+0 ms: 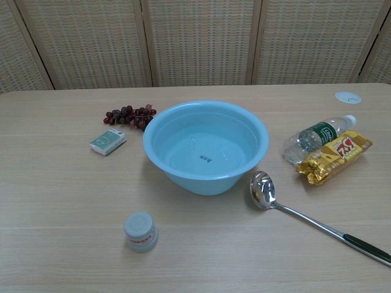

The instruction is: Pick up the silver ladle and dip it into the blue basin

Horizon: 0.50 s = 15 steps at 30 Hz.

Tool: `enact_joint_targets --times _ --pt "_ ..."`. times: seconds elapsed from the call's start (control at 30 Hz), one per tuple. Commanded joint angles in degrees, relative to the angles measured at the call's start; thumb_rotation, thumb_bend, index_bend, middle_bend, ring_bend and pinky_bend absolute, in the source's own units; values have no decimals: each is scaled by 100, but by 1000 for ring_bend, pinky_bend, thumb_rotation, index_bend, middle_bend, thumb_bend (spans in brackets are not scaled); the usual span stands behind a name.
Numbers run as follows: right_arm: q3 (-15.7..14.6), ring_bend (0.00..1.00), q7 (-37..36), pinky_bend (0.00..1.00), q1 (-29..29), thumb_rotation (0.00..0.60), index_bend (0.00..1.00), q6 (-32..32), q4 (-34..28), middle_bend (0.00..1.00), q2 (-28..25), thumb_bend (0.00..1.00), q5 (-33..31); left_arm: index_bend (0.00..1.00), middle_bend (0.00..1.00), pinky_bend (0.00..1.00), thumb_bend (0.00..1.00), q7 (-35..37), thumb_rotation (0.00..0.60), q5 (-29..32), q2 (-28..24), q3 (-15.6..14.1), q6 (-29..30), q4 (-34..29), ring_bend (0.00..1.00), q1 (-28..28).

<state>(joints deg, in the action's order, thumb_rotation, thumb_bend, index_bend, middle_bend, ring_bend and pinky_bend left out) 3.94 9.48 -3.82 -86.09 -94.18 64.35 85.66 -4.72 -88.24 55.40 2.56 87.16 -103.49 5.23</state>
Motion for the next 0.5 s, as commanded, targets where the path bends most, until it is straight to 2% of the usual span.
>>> enact_joint_targets --times 0.03,0.13,0.17,0.2,0.23,0.27,0.3,0.37,0.4,0.5 --pt "-11 0 17 0 2 600 0 2 -12 0 -1 0 13 0 0 0 0 -9 600 13 8 3 -20 8 0 9" --pt "-23 0 47 0 -1 600 0 2 -14 3 4 0 41 0 0 0 0 -11 600 34 12 9 -39 15 0 16" --pt "-28 36 55 0 -2 600 0 0 -11 45 7 0 55 0 0 0 0 -11 600 38 12 12 -34 16 0 15" --pt "-25 120 65 46 -5 600 0 -19 -10 134 17 0 78 0 0 0 0 -8 600 41 13 17 -26 17 0 13" --pt "-14 200 79 127 -17 600 0 -49 4 216 37 0 123 0 0 0 0 -6 600 42 14 21 -26 21 0 15" --pt "-8 350 89 324 -40 600 0 -69 28 366 67 0 189 0 0 0 0 -5 600 51 14 25 -32 23 0 19" --pt "-11 491 109 576 -74 600 0 -75 67 504 100 0 275 0 0 0 0 -2 600 65 15 33 -44 26 0 26" --pt "-40 687 233 891 -199 600 0 -44 238 695 175 0 557 0 0 0 0 -9 600 133 24 60 -86 36 0 49" --pt "-72 772 291 969 -262 600 0 4 302 776 193 0 689 0 0 0 0 -18 600 164 29 71 -111 37 0 62" --pt "-210 891 346 1000 -547 600 7 141 461 906 232 0 1347 0 0 0 0 -105 600 280 62 108 -231 43 0 125"
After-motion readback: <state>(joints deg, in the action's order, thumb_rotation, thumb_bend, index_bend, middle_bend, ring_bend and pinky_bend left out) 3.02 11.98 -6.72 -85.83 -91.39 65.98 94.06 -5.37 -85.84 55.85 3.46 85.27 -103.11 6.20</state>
